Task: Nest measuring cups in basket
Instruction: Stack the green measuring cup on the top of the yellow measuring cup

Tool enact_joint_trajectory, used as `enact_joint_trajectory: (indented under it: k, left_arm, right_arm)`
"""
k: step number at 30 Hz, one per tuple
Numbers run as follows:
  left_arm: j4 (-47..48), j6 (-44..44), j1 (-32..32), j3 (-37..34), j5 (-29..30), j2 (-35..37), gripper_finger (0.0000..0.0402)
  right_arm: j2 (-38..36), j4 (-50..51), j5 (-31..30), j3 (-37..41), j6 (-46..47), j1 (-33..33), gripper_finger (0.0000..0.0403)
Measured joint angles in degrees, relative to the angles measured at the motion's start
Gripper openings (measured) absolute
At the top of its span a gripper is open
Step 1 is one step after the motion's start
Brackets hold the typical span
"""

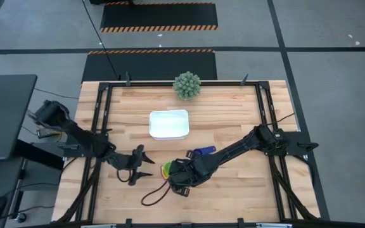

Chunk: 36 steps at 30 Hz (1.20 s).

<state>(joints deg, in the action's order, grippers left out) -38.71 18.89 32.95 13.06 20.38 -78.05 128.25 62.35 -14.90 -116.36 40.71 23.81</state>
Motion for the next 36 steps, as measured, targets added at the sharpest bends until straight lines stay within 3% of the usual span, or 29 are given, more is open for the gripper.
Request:
enact_joint_trajectory:
  k: [7,12,25,36]
  left_arm:
    - [-11.13,1.54,-0.04,0.42,0.86,-10.98,0.0291]
    - [-11.47,0.38,-0.04,4.62,0.99,-17.76,0.0314]
    - [-11.71,-0.04,-1.43,14.18,5.17,-28.22,0.0315]
    - [-11.52,3.70,-1.72,24.63,7.28,-36.94,0.0315]
  right_arm:
    - [0.00,0.64,0.70,0.00,-3.45,0.00,0.0183]
    - [0.00,0.78,1.08,0.00,-5.49,0.00,0.0183]
    - [-0.07,0.74,0.72,0.00,-7.13,0.01,0.0183]
    - [-0.09,8.56,4.41,0.02,4.69,1.35,0.0183]
